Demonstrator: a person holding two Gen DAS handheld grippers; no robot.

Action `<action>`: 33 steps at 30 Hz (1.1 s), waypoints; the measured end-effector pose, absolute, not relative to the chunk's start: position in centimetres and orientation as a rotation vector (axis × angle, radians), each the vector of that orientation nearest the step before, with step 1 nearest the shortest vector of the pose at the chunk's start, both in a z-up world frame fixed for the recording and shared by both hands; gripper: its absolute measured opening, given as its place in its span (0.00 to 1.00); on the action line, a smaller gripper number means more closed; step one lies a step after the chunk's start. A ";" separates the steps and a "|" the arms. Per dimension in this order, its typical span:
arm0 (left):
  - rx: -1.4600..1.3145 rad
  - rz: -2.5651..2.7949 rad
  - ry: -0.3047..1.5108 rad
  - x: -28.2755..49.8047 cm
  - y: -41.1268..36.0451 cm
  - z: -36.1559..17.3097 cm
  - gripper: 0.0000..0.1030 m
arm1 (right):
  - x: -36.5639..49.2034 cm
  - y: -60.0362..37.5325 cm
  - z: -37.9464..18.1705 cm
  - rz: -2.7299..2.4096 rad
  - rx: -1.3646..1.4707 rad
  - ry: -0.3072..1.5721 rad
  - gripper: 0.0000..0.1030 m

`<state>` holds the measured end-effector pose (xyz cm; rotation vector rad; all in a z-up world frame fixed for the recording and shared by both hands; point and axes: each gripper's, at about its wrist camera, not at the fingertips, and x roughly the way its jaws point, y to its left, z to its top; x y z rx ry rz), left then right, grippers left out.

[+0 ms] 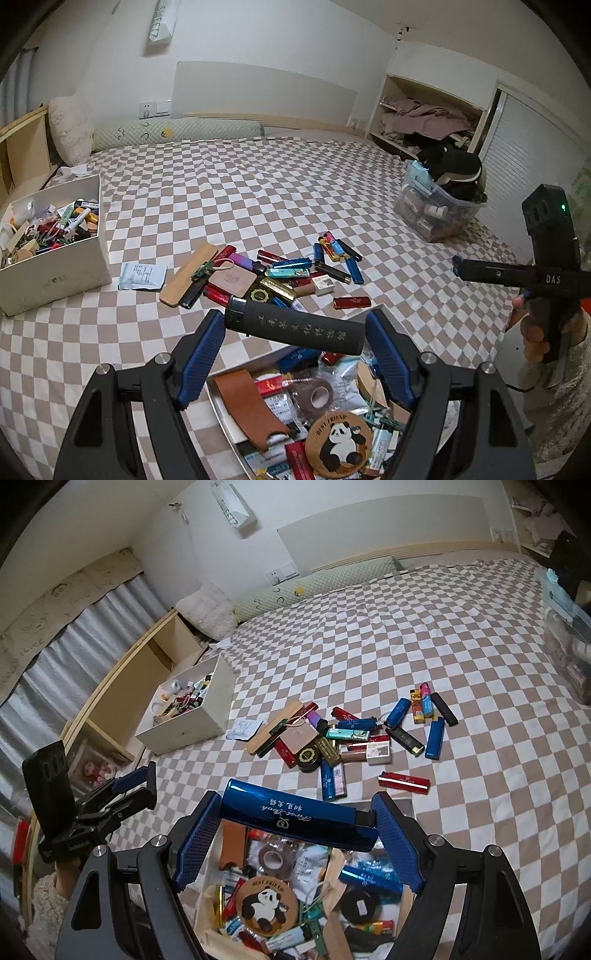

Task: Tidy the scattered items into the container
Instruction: 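Carry the dark blue lighter and black bar over the open white box, then lower the right tool's lighter into the box and open the right tool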

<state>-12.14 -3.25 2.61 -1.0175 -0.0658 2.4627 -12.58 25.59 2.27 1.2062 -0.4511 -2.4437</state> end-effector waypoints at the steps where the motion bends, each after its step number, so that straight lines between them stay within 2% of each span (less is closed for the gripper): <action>1: -1.020 2.460 -0.072 -11.9 -3.2 2.6 0.76 | -12.3 25.6 2.3 -2.445 1.207 -0.453 0.80; 11: -1.066 2.397 -0.117 -9.6 -2.6 1.4 0.76 | -10.0 25.5 1.2 -2.441 1.242 -0.457 0.80; 22: -1.140 2.351 -0.110 -8.5 -2.9 -0.6 0.76 | -8.4 24.5 -2.6 -2.388 1.358 -0.429 0.80; 26: -1.160 2.337 -0.103 -8.2 -3.0 -1.3 0.76 | -8.2 23.4 -4.7 -2.326 1.417 -0.299 0.80; 33: -1.193 2.318 -0.118 -8.3 -3.1 -2.0 0.76 | -8.3 21.8 -6.5 -2.236 1.485 0.078 0.80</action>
